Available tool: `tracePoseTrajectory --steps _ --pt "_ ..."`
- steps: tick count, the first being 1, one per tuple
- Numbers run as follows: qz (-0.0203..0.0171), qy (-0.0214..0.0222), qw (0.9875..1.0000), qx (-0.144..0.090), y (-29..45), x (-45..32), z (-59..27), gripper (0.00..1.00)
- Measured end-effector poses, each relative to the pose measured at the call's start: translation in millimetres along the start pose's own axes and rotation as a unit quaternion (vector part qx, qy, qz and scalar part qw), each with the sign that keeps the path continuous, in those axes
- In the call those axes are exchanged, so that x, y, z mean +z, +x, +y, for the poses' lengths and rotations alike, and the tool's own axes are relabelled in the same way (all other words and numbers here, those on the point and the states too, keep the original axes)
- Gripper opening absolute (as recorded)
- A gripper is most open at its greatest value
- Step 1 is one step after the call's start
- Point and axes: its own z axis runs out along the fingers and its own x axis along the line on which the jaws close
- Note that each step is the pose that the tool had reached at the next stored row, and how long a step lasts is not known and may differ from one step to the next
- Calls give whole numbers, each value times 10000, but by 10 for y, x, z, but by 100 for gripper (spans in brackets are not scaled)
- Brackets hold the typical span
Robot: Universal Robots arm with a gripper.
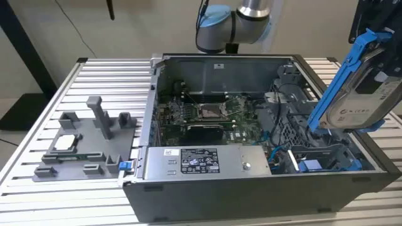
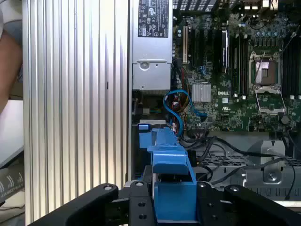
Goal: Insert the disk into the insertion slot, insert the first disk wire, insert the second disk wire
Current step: 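Insert the disk into the insertion slot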
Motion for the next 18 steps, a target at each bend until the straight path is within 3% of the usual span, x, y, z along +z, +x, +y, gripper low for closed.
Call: tracePoseTrajectory --steps 13,18 --pt "-1 -2 10000 0 5 2 1 0" --pt "-2 -17 10000 0 34 64 -17 0"
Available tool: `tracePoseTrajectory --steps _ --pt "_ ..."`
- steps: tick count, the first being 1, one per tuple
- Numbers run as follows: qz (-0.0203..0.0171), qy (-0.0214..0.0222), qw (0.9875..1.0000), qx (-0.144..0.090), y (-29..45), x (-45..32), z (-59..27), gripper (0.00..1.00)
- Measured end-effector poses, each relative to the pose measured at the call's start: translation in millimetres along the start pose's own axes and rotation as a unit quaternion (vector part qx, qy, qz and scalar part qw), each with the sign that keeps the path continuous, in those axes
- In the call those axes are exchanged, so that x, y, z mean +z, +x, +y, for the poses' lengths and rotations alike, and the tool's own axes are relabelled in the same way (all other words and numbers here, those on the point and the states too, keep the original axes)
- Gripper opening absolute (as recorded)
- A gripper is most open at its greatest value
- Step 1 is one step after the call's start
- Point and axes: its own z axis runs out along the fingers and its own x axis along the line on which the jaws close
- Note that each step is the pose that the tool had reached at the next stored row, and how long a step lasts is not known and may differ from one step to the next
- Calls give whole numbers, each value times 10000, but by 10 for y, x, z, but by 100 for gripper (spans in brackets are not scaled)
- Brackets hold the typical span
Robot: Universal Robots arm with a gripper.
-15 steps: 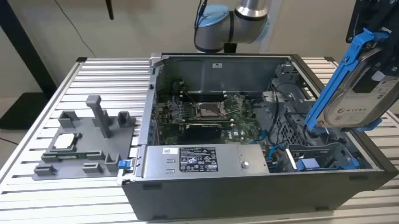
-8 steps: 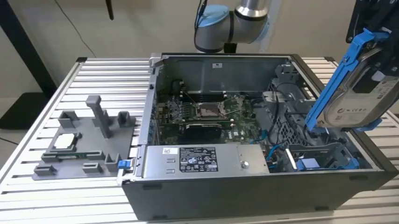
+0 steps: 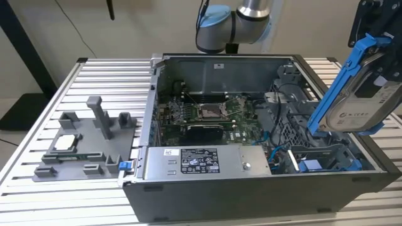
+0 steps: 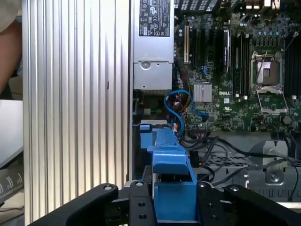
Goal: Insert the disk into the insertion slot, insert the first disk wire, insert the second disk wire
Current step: 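Insert the disk into the insertion slot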
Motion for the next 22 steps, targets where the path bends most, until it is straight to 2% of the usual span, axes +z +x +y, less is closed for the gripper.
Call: tracePoseTrajectory --steps 7,14,22 --pt "-13 -11 10000 -1 28 107 -24 0" --pt "-81 -14 10000 -5 32 191 -29 0" --pt "-102 -15 9999 -7 33 335 -37 0"
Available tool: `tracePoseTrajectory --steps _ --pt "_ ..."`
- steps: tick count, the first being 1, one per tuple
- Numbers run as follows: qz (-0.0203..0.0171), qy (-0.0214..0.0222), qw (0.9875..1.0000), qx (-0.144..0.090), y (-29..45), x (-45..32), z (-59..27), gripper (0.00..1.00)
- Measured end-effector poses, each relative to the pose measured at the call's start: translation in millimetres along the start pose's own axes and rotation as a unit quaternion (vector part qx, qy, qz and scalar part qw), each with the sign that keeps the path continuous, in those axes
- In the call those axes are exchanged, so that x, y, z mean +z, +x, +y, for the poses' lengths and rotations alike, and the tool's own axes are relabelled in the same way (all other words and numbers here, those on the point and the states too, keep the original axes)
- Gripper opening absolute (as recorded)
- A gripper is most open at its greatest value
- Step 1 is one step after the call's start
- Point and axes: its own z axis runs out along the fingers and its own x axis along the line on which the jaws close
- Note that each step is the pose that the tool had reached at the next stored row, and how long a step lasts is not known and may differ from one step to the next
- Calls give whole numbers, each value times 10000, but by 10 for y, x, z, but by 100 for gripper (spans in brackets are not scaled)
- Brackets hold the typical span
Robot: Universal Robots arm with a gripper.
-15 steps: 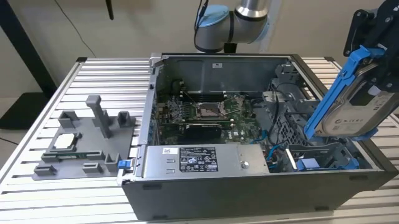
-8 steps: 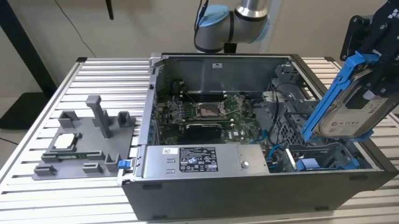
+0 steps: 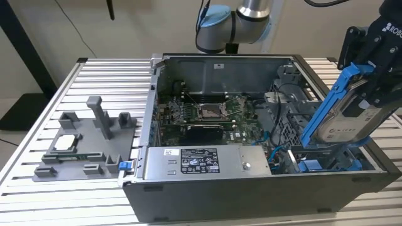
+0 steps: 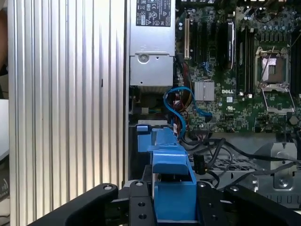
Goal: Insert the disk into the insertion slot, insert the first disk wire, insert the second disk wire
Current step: 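Insert the disk into the insertion slot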
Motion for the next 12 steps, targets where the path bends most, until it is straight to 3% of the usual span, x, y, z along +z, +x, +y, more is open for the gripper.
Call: tracePoseTrajectory --steps 12 --pt "-11 0 10000 -1 4 210 -12 0"
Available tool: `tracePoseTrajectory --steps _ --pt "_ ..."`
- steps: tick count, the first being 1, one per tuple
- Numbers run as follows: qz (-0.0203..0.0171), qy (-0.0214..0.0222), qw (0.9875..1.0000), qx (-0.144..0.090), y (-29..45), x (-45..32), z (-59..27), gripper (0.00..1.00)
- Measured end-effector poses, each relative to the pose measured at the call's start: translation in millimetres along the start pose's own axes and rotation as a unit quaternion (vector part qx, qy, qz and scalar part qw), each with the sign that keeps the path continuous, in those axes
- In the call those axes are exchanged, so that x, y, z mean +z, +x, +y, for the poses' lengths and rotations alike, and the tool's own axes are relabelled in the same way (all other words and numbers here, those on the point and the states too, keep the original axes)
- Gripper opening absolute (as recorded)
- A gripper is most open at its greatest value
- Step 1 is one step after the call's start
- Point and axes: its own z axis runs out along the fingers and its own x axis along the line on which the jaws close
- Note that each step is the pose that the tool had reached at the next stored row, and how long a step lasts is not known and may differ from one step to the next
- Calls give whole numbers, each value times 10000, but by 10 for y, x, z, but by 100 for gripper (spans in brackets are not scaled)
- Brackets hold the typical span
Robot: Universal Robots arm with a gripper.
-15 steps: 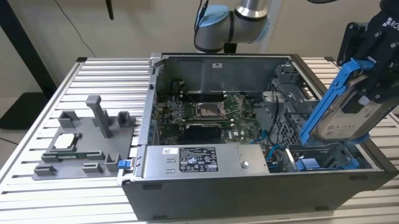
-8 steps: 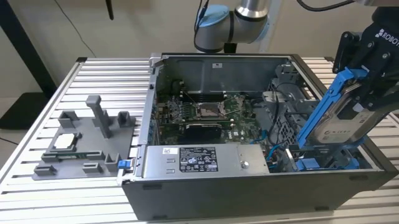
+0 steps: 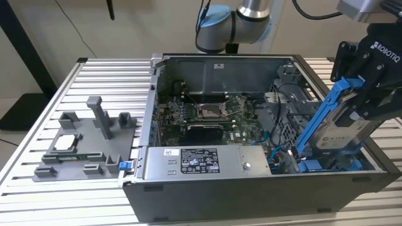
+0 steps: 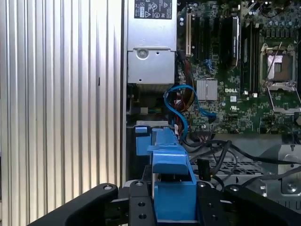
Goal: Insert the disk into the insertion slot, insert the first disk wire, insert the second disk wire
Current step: 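Insert the disk into the insertion slot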
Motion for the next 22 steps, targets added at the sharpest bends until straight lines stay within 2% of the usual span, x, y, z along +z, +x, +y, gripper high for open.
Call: tracePoseTrajectory --steps 8,22 --pt "1 -41 10000 1 2 87 -5 0" --pt "1 -43 10000 1 3 135 -8 0"
